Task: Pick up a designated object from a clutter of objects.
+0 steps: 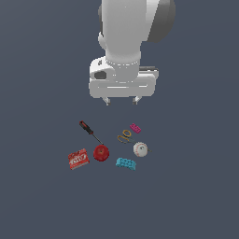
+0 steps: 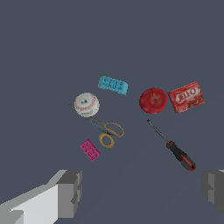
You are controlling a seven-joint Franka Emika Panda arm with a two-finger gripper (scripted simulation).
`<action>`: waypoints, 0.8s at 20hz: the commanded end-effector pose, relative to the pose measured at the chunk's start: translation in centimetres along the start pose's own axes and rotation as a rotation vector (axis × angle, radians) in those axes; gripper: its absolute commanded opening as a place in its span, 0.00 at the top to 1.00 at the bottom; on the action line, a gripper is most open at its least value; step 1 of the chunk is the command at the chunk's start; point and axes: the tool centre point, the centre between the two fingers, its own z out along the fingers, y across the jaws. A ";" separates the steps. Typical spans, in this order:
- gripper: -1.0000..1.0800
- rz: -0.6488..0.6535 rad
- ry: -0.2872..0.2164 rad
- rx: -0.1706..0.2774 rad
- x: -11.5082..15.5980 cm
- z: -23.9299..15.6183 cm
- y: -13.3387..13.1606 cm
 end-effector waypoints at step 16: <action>0.04 0.007 -0.023 -0.032 -0.2 0.6 2.2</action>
